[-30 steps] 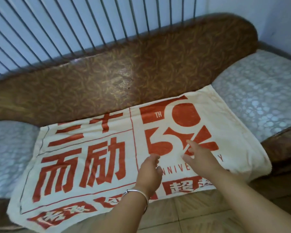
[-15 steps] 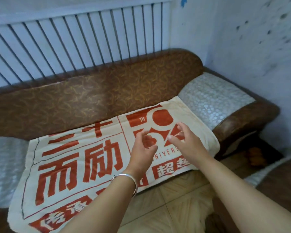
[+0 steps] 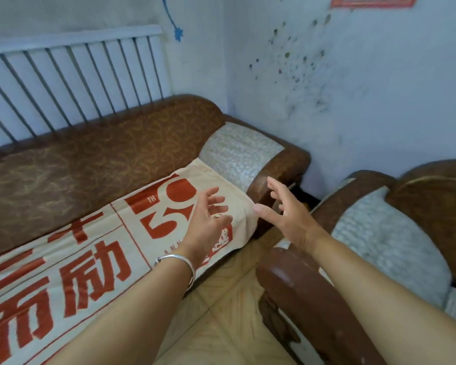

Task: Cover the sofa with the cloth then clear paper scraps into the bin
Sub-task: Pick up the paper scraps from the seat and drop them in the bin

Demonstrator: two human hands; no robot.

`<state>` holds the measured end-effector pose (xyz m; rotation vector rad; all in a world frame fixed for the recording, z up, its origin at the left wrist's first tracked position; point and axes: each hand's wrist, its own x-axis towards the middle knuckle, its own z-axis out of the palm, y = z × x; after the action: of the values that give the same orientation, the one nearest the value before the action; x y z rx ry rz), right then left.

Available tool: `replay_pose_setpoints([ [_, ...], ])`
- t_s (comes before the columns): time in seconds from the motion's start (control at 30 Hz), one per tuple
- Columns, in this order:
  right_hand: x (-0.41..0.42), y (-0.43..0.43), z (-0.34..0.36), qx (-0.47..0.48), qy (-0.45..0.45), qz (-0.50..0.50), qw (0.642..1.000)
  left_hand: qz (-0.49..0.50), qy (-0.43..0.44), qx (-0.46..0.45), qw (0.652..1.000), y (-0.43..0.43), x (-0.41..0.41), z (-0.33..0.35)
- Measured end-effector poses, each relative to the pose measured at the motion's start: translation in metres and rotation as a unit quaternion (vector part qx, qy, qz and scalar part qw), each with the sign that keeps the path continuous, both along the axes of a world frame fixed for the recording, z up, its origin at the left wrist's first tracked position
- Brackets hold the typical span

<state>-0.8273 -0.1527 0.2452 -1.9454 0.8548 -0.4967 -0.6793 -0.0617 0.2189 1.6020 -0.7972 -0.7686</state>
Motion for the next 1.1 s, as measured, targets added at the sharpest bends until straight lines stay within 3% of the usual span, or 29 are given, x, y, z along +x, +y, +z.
replay_pose_setpoints([
  [0.57,-0.399,-0.009,-0.029,-0.004,-0.008,-0.228,0.974,-0.240,-0.063,-0.022,0.969,-0.076,-0.382,-0.023],
  [1.1,-0.626,-0.036,-0.106,0.055,0.036,-0.428,0.901,-0.424,-0.069,0.035,0.902,-0.160,-0.605,-0.100],
])
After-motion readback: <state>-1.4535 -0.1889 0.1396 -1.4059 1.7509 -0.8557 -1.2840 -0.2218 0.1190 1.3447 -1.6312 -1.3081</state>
